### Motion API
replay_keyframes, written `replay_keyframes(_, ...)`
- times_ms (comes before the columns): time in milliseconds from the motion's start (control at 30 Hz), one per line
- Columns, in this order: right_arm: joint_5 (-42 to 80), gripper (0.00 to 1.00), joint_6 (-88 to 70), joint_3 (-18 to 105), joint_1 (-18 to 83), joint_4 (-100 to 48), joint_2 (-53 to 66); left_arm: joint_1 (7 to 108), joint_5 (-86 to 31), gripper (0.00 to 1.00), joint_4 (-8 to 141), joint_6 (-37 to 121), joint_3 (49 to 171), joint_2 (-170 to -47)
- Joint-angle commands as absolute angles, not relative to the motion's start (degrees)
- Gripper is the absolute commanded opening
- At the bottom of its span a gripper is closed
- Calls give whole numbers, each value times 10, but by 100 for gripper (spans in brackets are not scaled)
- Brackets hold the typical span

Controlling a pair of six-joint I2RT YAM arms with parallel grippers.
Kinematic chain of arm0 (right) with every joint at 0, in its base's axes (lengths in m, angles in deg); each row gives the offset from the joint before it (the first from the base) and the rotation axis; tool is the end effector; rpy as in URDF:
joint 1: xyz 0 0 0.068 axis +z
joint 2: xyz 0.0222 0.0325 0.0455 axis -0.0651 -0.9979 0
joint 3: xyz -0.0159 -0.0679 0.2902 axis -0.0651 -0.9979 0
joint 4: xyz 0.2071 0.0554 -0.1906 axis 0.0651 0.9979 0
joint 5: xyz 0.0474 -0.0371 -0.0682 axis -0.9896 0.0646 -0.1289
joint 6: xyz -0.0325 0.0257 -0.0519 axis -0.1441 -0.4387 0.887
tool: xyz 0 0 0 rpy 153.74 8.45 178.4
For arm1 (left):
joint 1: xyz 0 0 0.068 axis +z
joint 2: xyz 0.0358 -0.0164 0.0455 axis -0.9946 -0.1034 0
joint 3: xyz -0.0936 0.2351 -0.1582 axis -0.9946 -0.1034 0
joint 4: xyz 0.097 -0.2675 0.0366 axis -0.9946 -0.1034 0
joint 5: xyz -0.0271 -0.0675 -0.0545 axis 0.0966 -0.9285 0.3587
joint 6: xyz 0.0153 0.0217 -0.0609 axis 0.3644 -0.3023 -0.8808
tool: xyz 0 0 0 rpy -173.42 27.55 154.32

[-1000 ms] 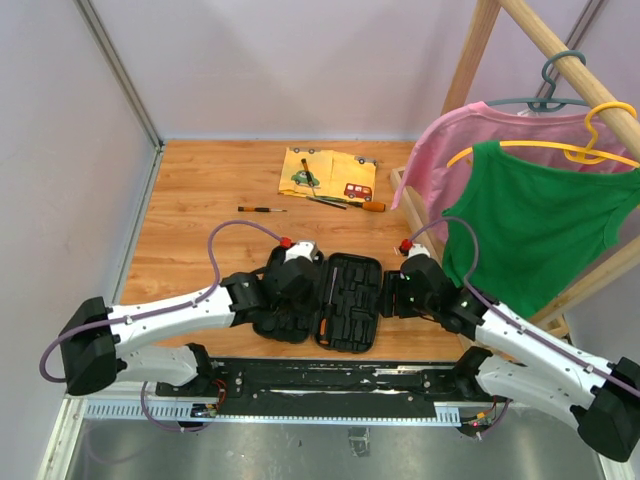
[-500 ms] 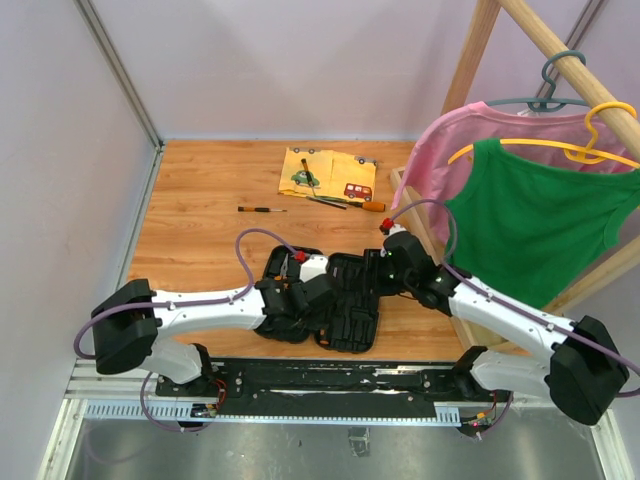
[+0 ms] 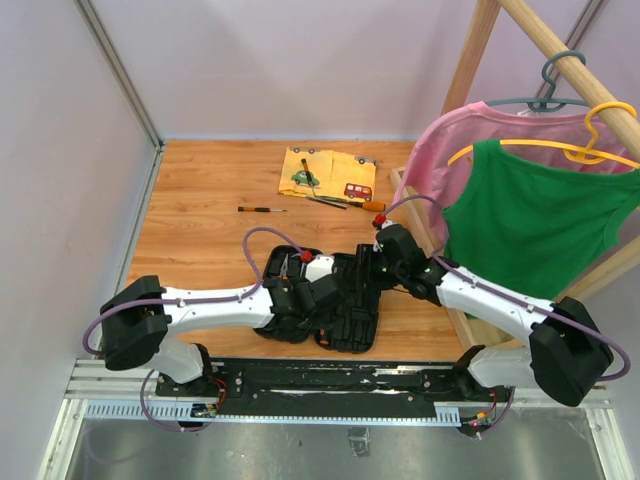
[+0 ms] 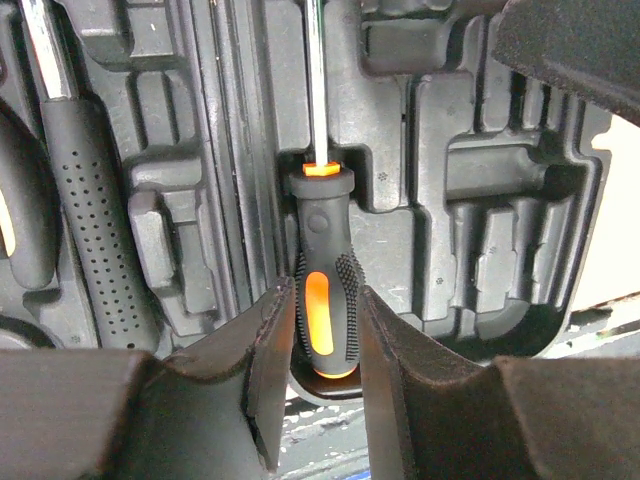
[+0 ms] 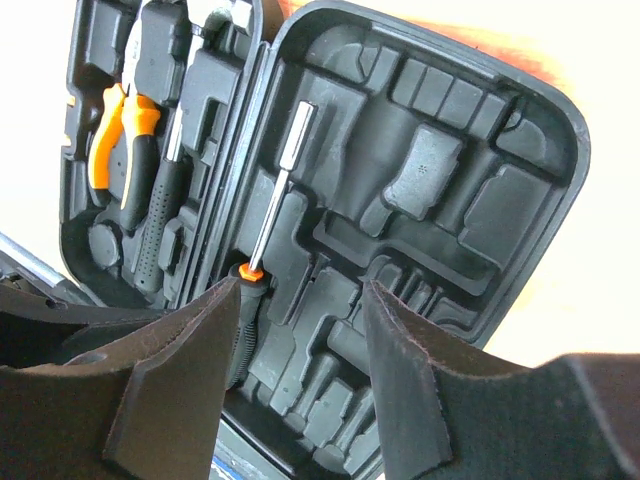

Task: Sort the tools into containers
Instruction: Adjust the screwdriver in the storage box.

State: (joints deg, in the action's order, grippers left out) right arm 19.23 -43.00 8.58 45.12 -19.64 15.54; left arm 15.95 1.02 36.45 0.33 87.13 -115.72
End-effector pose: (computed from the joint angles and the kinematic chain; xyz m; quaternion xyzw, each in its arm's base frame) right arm 0.2153 0.1986 0.2199 -0.0334 0.9000 0.3262 0.2873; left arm 0.1298 -0.2740 0.1936 0.0832 0.9505 -0.1292 0.2699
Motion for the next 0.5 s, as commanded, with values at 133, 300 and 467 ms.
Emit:
replay_keyframes(133,185,53,-430,119,442,-204,127,143,18,35,353,2,886,-1181)
replay_keyframes(300,187,49,-433,134,441,-214,94,137,18,33,353,3,892,-1200)
replay_keyframes(467,192,43,-438,152,439,-229,62,135,18,30,353,0,889,-1210)
